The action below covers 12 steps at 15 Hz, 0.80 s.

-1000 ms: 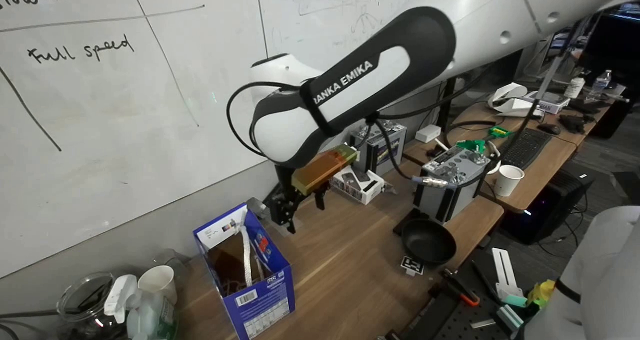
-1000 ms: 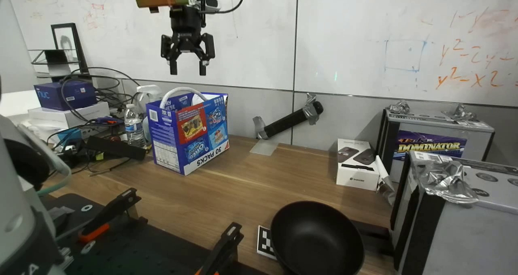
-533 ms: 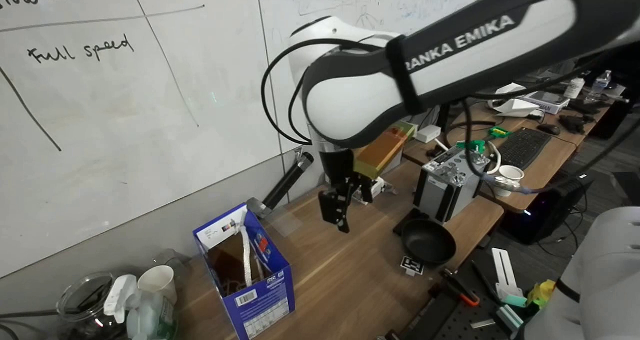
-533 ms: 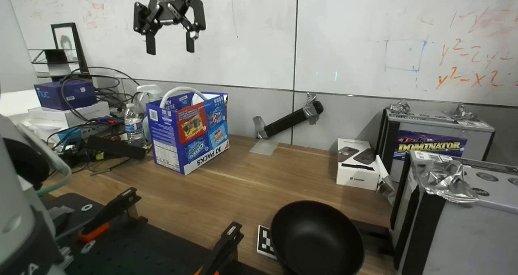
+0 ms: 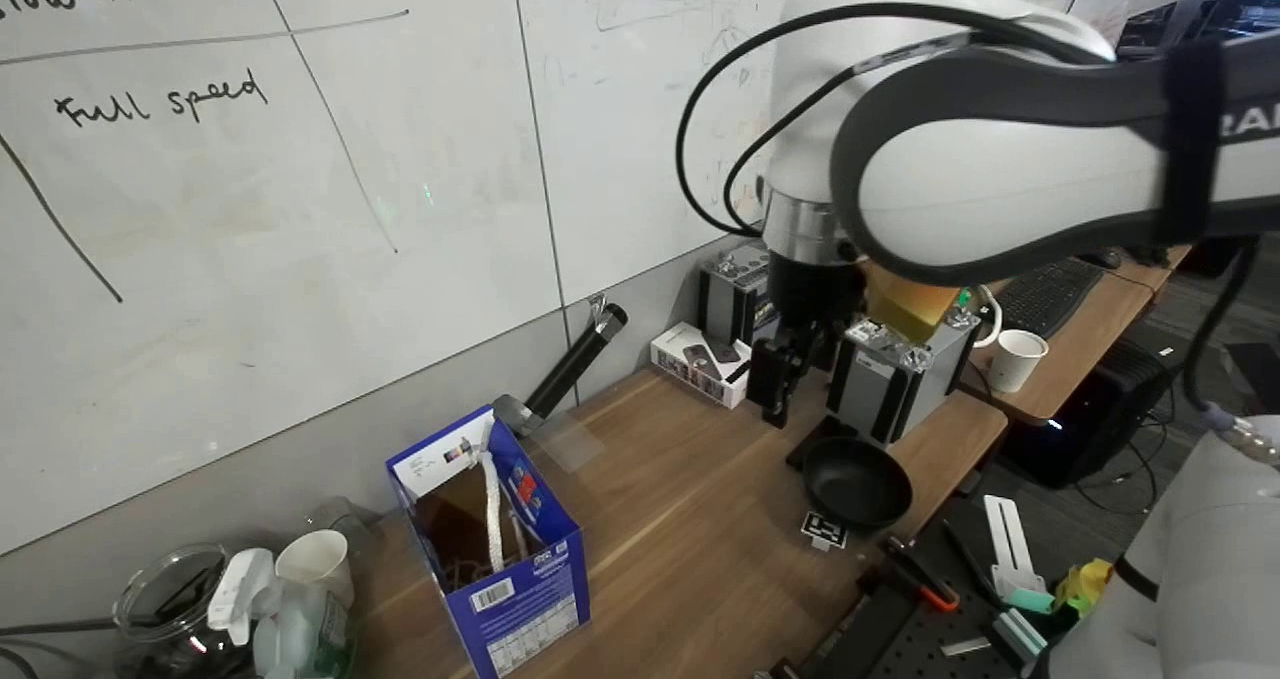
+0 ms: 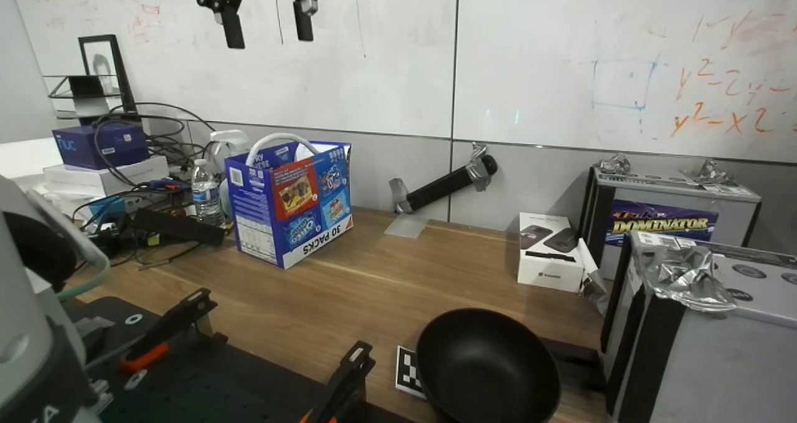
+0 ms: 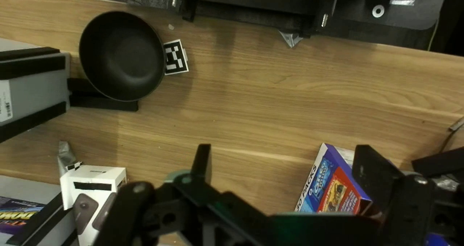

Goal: Put the ropes into the box.

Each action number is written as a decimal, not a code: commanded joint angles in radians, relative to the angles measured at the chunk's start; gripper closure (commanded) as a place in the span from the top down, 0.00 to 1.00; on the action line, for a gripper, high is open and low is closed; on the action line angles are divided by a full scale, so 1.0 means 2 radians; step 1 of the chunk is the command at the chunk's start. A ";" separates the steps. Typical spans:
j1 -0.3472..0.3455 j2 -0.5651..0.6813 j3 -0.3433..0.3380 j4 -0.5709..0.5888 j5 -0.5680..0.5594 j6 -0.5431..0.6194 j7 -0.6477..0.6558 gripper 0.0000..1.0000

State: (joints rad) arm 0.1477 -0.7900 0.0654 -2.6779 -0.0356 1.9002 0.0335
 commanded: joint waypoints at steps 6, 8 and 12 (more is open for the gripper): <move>-0.031 -0.107 -0.047 -0.035 -0.004 0.002 -0.072 1.00; -0.039 -0.103 -0.048 -0.035 -0.004 0.001 -0.069 1.00; -0.042 -0.093 -0.043 -0.037 0.003 -0.001 -0.061 1.00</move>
State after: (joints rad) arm 0.0701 -0.9760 -0.0261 -2.7544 -0.0357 1.9007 -0.0840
